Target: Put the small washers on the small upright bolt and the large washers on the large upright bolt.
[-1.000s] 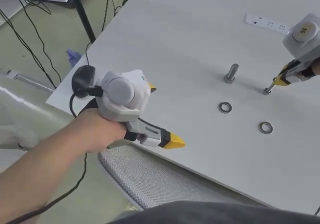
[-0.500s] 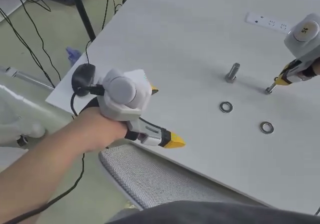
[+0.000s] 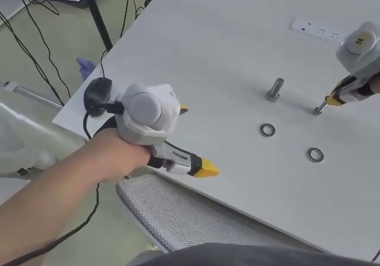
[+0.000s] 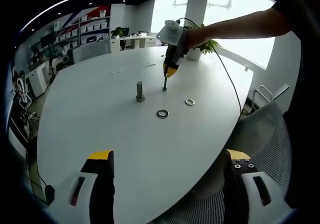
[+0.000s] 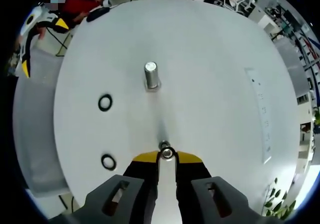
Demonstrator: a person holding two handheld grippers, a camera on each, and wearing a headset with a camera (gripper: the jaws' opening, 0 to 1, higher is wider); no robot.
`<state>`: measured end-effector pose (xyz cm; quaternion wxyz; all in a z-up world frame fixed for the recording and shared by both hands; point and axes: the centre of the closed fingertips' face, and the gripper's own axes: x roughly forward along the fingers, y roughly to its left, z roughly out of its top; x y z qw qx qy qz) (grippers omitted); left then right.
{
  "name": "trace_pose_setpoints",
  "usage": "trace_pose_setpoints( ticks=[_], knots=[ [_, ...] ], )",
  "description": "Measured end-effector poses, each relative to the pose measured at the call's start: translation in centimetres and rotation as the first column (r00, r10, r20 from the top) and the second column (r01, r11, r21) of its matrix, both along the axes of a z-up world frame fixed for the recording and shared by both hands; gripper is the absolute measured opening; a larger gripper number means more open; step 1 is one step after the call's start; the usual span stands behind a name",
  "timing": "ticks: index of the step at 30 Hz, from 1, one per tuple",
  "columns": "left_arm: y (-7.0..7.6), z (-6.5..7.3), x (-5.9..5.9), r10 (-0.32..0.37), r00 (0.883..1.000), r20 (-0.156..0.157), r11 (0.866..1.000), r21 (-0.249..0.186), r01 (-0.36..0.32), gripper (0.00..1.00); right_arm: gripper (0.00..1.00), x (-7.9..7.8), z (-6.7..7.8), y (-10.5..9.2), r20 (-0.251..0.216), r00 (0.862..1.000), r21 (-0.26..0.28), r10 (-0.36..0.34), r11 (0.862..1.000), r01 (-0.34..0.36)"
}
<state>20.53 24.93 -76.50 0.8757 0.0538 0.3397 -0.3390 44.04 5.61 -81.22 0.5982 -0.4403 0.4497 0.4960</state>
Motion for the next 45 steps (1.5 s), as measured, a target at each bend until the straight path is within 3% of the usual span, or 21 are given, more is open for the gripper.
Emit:
trace_pose_setpoints(
  ticks=[8, 10, 21, 32, 45],
  knots=[
    [0.4, -0.6, -0.3, -0.002, 1.000, -0.007, 1.000, 0.010, 0.002, 0.88, 0.12, 0.2, -0.7, -0.2, -0.004, 1.000, -0.004, -0.005, 1.000, 0.005],
    [0.4, -0.3, -0.2, 0.002, 1.000, 0.007, 1.000, 0.002, -0.002, 0.89, 0.12, 0.1, -0.7, -0.2, -0.004, 1.000, -0.005, -0.001, 1.000, 0.001],
    [0.5, -0.3, -0.3, 0.006, 1.000, 0.009, 1.000, 0.004, -0.006, 0.88, 0.12, 0.2, -2.0, 0.0, -0.007, 1.000, -0.009, 0.003, 1.000, -0.003],
    [0.5, -0.9, -1.3, 0.016, 1.000, -0.018, 1.000, 0.007, -0.016, 0.88, 0.12, -0.1, -3.9, -0.1, -0.010, 1.000, -0.035, 0.023, 0.999, -0.023],
    [0.1, -0.9, -1.5, 0.011, 1.000, -0.025, 1.000, 0.004, -0.011, 0.87, 0.12, -0.5, -4.9, -0.4, -0.013, 0.999, -0.075, 0.047, 0.996, -0.048]
  ],
)
